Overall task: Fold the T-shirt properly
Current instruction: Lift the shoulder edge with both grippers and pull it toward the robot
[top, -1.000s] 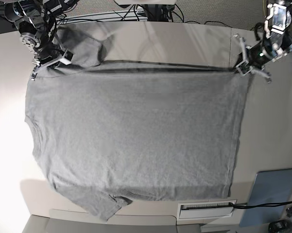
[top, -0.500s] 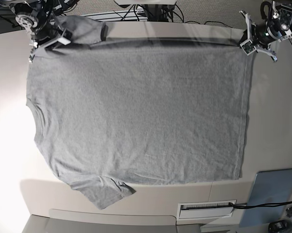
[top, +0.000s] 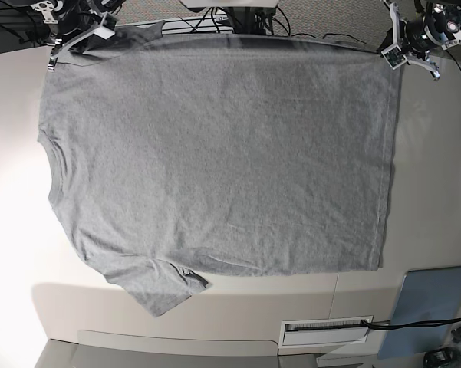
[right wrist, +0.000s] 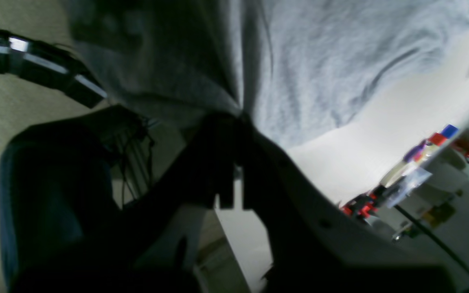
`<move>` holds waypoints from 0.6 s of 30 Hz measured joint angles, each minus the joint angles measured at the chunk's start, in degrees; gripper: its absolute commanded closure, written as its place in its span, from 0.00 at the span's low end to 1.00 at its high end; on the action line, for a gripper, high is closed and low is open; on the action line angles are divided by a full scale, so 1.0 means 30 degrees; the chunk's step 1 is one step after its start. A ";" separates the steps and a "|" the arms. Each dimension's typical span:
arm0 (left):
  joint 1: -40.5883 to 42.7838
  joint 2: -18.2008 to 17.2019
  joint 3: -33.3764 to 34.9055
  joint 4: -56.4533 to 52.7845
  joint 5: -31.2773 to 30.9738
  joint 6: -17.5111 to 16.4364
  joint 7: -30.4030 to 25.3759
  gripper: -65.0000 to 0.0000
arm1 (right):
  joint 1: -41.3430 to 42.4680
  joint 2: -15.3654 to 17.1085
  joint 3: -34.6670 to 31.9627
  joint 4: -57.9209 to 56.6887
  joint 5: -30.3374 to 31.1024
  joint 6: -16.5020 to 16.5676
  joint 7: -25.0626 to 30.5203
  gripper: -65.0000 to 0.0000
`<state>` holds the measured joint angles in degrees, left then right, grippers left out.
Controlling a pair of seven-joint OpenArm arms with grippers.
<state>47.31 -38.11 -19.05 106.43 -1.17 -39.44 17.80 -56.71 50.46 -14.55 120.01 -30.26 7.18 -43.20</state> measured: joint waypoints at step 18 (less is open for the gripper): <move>-0.2994 0.0117 0.0022 -0.0102 -0.0138 0.2215 -0.0095 1.00 | 0.5384 -0.0051 0.1275 -0.0015 0.0204 -0.0546 0.2630 1.00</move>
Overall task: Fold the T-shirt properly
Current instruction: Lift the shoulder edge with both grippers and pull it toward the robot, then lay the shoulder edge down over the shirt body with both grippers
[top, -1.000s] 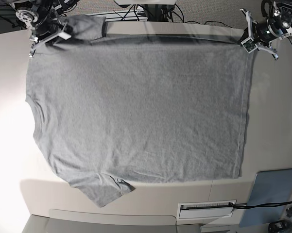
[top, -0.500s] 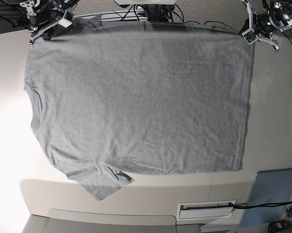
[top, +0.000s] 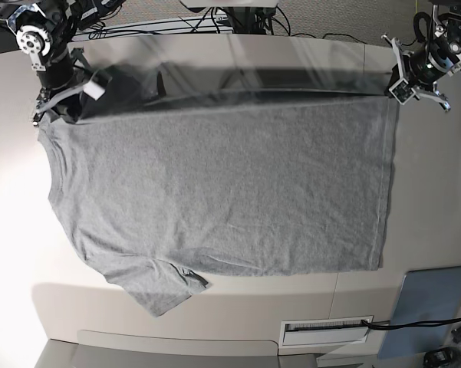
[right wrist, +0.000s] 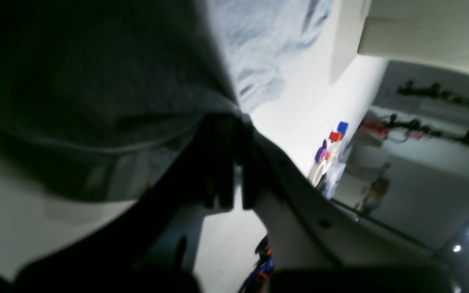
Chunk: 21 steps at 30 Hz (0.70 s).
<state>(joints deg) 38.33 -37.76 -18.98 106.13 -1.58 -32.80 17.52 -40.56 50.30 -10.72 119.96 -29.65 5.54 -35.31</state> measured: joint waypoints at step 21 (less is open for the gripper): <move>-0.4299 0.0539 0.2251 -0.1377 0.0408 0.0124 -0.0182 1.00 | 0.4692 -0.0117 -0.0036 -0.2091 0.2579 0.0867 0.2688 1.00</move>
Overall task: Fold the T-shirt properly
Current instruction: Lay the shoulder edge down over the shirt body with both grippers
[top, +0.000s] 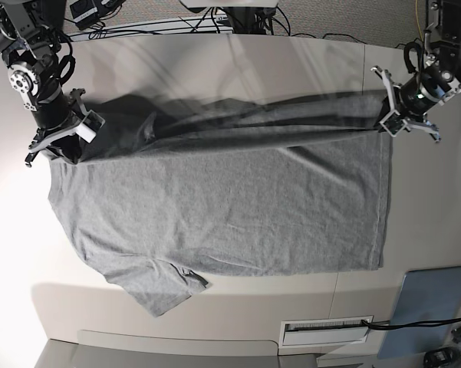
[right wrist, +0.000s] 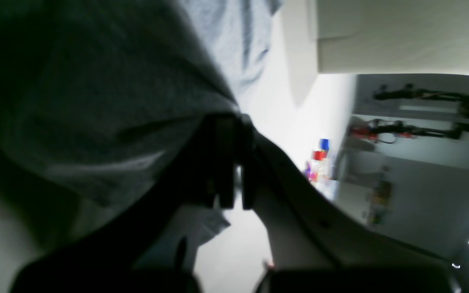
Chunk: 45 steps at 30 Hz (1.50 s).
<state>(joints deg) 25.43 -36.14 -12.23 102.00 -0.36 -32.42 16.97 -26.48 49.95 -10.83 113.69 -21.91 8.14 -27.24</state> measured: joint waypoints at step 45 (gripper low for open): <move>-0.3636 0.0976 0.0087 -0.1843 0.0109 0.0736 0.0044 1.00 | 0.4605 -0.0095 -0.3643 -0.3264 0.0933 0.0393 0.0772 1.00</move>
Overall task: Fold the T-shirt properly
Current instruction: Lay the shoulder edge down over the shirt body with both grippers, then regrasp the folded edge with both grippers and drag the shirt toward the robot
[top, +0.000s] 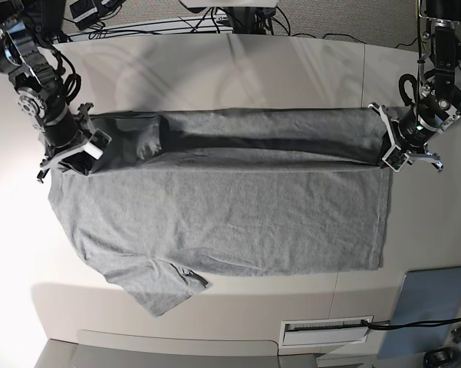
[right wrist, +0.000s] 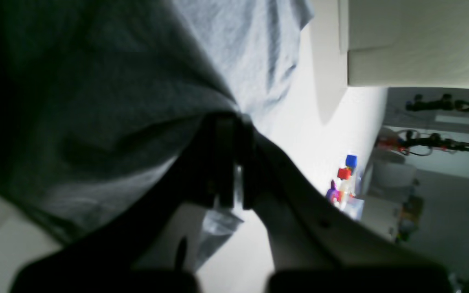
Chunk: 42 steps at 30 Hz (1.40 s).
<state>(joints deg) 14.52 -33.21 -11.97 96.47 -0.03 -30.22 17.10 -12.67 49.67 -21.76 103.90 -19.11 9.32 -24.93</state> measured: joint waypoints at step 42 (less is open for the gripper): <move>0.1341 0.2295 -0.0036 -0.0517 -0.6382 0.3694 0.2871 1.00 | 0.0503 -0.4226 0.1778 -0.3993 0.4736 -0.6091 -0.2951 1.00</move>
<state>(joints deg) 18.55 -26.33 -12.08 94.91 -19.18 -19.14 25.71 -11.16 36.99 -16.43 91.92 -4.91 -8.95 -33.78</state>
